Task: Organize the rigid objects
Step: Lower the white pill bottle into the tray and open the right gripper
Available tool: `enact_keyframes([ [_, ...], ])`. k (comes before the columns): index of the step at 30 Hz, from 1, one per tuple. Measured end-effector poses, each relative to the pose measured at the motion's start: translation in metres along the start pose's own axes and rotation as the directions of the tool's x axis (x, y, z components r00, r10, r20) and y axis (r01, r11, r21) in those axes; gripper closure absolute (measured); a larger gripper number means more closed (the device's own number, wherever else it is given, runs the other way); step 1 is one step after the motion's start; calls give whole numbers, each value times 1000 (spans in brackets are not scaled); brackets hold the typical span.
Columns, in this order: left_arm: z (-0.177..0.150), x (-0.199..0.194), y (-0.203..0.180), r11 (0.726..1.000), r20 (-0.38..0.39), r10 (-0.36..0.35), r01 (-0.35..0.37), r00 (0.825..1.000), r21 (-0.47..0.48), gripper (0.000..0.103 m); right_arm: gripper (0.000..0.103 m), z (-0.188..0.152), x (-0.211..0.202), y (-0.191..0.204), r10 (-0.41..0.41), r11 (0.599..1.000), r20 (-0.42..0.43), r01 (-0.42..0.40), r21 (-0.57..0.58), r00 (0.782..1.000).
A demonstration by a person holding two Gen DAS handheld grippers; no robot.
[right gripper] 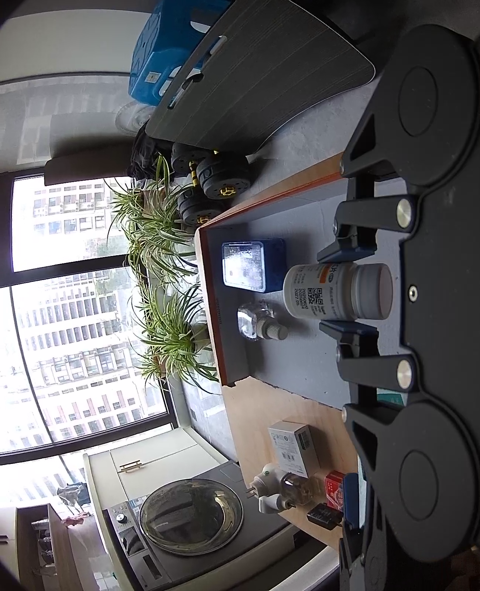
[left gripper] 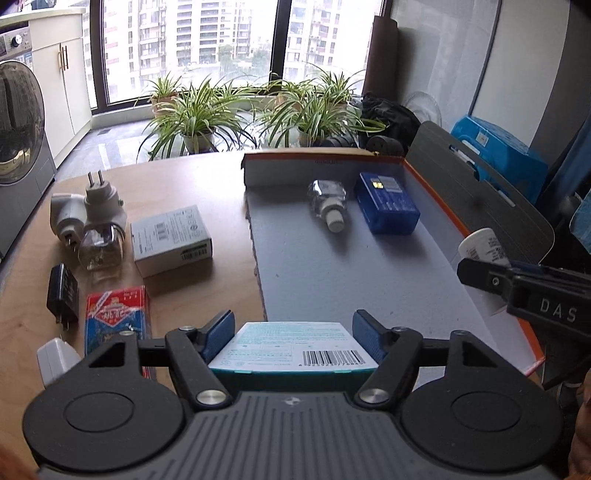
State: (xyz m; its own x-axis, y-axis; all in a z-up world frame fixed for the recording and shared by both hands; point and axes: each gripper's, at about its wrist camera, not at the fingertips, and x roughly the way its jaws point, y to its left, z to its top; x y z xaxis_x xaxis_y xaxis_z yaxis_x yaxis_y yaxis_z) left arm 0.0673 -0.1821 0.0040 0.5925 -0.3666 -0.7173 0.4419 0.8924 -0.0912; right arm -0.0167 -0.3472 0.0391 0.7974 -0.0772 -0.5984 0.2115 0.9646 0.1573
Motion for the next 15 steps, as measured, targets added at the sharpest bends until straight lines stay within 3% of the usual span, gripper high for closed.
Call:
enact_keyframes([
  [6,26,6,-20,1000,72,3,-2,997,-9,31,62,23,14,-6,5,1000,6,-5,-29,1000],
  [15,44,27,-35,1000,97,23,-20,995,-24,31,62,42,39,-19,14,1000,-24,-14,-17,1000],
])
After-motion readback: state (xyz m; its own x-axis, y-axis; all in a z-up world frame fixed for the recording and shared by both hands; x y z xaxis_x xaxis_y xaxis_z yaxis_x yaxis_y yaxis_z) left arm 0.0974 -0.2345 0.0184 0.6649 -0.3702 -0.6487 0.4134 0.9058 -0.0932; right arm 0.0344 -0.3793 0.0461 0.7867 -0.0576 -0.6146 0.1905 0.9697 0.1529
